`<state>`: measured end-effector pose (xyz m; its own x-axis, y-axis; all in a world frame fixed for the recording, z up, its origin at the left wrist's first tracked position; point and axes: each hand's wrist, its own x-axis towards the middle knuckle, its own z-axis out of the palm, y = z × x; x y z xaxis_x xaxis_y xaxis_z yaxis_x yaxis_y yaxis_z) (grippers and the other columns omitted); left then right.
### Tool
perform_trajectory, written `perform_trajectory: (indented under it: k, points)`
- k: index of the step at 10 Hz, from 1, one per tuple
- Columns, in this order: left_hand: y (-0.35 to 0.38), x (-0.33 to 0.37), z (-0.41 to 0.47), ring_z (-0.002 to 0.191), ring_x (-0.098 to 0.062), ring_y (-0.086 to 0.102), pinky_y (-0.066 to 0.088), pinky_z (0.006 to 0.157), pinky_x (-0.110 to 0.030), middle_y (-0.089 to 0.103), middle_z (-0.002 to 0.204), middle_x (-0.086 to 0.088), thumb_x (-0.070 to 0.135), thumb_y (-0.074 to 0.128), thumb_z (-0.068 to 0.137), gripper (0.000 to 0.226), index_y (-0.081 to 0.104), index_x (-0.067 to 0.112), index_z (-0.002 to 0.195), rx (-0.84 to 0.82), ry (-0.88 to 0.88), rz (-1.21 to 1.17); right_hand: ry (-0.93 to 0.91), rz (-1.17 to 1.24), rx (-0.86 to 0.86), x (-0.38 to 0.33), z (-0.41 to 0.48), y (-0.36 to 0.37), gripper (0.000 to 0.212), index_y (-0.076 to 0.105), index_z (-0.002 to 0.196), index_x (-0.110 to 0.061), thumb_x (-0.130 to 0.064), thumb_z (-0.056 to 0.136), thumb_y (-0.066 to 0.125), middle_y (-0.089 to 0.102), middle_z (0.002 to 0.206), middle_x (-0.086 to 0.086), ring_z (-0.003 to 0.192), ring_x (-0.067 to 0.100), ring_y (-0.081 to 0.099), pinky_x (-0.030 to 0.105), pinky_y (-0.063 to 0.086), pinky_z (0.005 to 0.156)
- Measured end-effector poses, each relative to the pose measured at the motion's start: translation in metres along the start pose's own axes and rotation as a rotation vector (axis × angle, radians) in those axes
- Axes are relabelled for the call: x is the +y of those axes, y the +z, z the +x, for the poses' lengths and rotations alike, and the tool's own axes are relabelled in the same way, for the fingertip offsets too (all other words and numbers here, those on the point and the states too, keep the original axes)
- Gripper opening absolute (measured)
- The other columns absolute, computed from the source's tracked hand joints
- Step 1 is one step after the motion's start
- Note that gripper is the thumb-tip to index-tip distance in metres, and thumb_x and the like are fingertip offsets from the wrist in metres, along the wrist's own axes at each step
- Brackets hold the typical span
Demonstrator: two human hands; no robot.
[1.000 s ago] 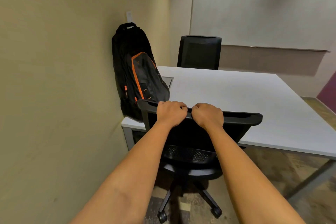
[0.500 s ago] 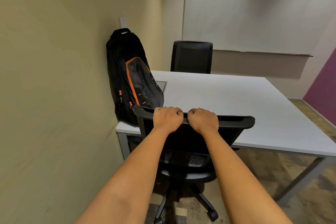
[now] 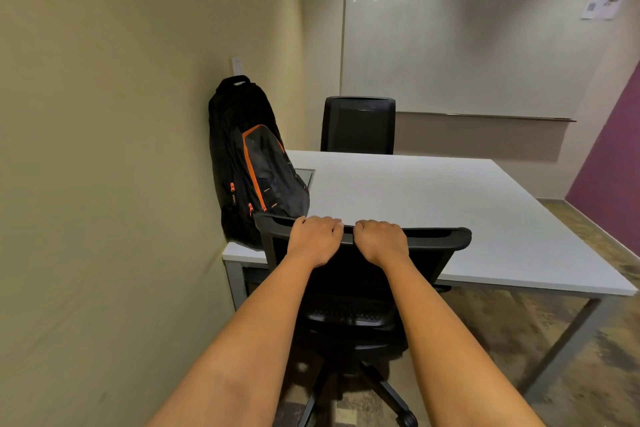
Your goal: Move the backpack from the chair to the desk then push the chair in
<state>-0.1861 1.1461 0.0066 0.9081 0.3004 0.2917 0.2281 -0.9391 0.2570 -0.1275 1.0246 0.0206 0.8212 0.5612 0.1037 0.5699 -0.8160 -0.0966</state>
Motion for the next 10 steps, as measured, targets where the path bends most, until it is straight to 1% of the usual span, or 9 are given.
perform_trajectory:
  k: [1, 2, 3, 4, 5, 7, 8, 9, 10]
  points:
    - [0.002, 0.002, -0.007, 0.122, -0.021, 0.051, 0.035, 0.1, -0.037, 0.061, 0.129, 0.001, 0.033, 0.026, 0.102, 0.042, 0.056, 0.023, 0.129, 0.038, 0.006, 0.022, 0.001, -0.011, 0.045, 0.0, -0.008, 0.0, 0.032, 0.058, 0.106, -0.005, -0.014, 0.098, 0.029, 0.064, 0.112, 0.011, 0.102, 0.029, 0.058, 0.038, 0.041, 0.084]
    - [0.005, 0.003, -0.017, 0.135, -0.018, 0.038, 0.026, 0.107, -0.036, 0.05, 0.143, 0.002, 0.034, 0.025, 0.102, 0.044, 0.049, 0.025, 0.137, 0.059, -0.005, 0.041, -0.012, -0.005, 0.126, 0.002, -0.017, 0.004, 0.034, 0.057, 0.108, -0.006, -0.018, 0.1, 0.026, 0.063, 0.116, 0.01, 0.106, 0.028, 0.057, 0.036, 0.041, 0.085]
    - [0.003, 0.002, -0.026, 0.14, -0.017, 0.03, 0.017, 0.113, -0.036, 0.043, 0.148, 0.003, 0.035, 0.024, 0.103, 0.045, 0.045, 0.022, 0.14, 0.067, -0.004, -0.013, 0.006, 0.053, 0.15, 0.003, -0.026, 0.006, 0.043, 0.053, 0.127, -0.006, -0.024, 0.103, 0.021, 0.055, 0.135, 0.008, 0.125, 0.025, 0.049, 0.036, 0.037, 0.103]
    - [0.002, 0.002, -0.041, 0.145, -0.015, 0.021, 0.008, 0.118, -0.035, 0.035, 0.153, 0.002, 0.036, 0.023, 0.103, 0.048, 0.034, 0.019, 0.146, 0.076, -0.018, -0.019, -0.003, 0.062, 0.127, 0.006, -0.037, 0.008, 0.05, 0.038, 0.144, -0.008, -0.031, 0.104, 0.019, 0.037, 0.153, 0.008, 0.14, 0.021, 0.034, 0.035, 0.024, 0.115]
    - [0.002, 0.003, -0.055, 0.147, -0.014, 0.01, 0.0, 0.12, -0.035, 0.024, 0.158, 0.0, 0.037, 0.022, 0.103, 0.052, 0.023, 0.017, 0.15, 0.051, -0.009, 0.001, -0.023, 0.067, 0.121, 0.01, -0.05, 0.009, 0.053, 0.027, 0.149, -0.01, -0.036, 0.104, 0.019, 0.03, 0.157, 0.006, 0.144, 0.02, 0.026, 0.034, 0.015, 0.12]
    - [-0.002, 0.016, -0.076, 0.148, -0.015, -0.005, -0.002, 0.121, -0.034, 0.002, 0.162, -0.001, 0.039, 0.021, 0.102, 0.057, 0.006, 0.016, 0.153, 0.023, -0.065, 0.025, -0.057, 0.101, 0.123, 0.022, -0.076, 0.009, 0.059, 0.011, 0.153, -0.014, -0.043, 0.102, 0.019, 0.011, 0.162, 0.003, 0.149, 0.016, 0.006, 0.031, 0.004, 0.121]
    - [-0.002, 0.023, -0.08, 0.148, -0.016, -0.006, -0.002, 0.121, -0.034, -0.002, 0.162, -0.002, 0.04, 0.019, 0.103, 0.058, 0.002, 0.015, 0.153, 0.015, -0.1, 0.062, -0.078, 0.089, 0.12, 0.031, -0.086, 0.011, 0.062, 0.004, 0.154, -0.016, -0.046, 0.102, 0.018, 0.001, 0.163, 0.001, 0.15, 0.015, -0.001, 0.028, -0.001, 0.119]
    - [-0.004, 0.027, -0.08, 0.148, -0.016, -0.006, -0.002, 0.121, -0.034, -0.002, 0.162, -0.003, 0.042, 0.017, 0.102, 0.059, 0.002, 0.015, 0.152, -0.001, -0.104, 0.072, -0.108, 0.067, 0.123, 0.039, -0.094, 0.011, 0.064, 0.001, 0.153, -0.016, -0.049, 0.101, 0.017, -0.001, 0.163, 0.001, 0.15, 0.014, -0.002, 0.026, -0.003, 0.117]
    - [-0.013, 0.024, -0.071, 0.149, -0.016, -0.004, -0.002, 0.121, -0.034, 0.002, 0.162, -0.002, 0.043, 0.015, 0.102, 0.058, 0.006, 0.016, 0.153, -0.04, -0.08, 0.127, -0.125, 0.127, 0.133, 0.047, -0.1, 0.004, 0.064, 0.009, 0.154, -0.017, -0.051, 0.1, 0.018, 0.01, 0.162, -0.001, 0.149, 0.013, 0.009, 0.027, 0.008, 0.119]
